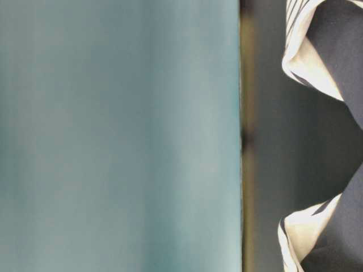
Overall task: Arrange the slippers with the left arm.
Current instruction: 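Move the left gripper toward the heel of the left striped slipper, then lower the left gripper and grasp the left slipper's striped upper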
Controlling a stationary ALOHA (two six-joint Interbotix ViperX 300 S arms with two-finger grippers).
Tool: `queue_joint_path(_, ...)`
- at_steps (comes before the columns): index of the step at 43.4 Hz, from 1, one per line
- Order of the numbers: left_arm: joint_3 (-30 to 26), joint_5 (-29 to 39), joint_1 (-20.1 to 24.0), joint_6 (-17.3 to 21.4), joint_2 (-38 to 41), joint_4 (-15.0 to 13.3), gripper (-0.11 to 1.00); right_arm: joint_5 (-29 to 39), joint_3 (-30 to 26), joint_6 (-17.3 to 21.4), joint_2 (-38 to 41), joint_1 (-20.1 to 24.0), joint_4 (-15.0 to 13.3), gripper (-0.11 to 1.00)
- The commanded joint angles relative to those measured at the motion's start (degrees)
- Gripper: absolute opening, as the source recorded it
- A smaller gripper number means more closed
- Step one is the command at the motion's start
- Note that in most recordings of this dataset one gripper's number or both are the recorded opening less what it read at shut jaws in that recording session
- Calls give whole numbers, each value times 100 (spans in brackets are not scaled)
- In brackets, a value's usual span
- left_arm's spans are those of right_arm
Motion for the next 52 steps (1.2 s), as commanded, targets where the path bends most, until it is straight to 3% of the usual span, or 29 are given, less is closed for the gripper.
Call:
queue_joint_path(1, -44, 343, 0, -44, 44, 246, 5, -18, -62, -26, 44, 35, 18, 4)
queue_joint_path(5, -62, 694, 0, -70, 44, 246, 0, 97, 0, -9, 26, 35, 26, 0)
queue_joint_path(14, -185, 853, 62, -272, 53, 246, 0, 229, -9, -9, -9, 35, 70, 0)
queue_joint_path(27, -932, 2435, 712, -1573, 923, 246, 0, 352, -9, -9, -44, 35, 70, 0)
queue_joint_path(36, -1547, 3656, 791, -2074, 1749, 246, 0, 598, 0, -9, -44, -9, 70, 0)
queue_joint_path(40, -1890, 4289, 800, -2470, 2188, 255, 0, 624, 0, -18, -44, -18, 62, 0)
queue_joint_path(47, -2320, 4816, 879, -2953, 2742, 246, 0, 633, 35, -18, -53, -18, 70, 0)
queue_joint_path(52, -2566, 4957, 896, -3094, 3059, 255, 1, 615, 44, -18, -70, -9, 70, 0)
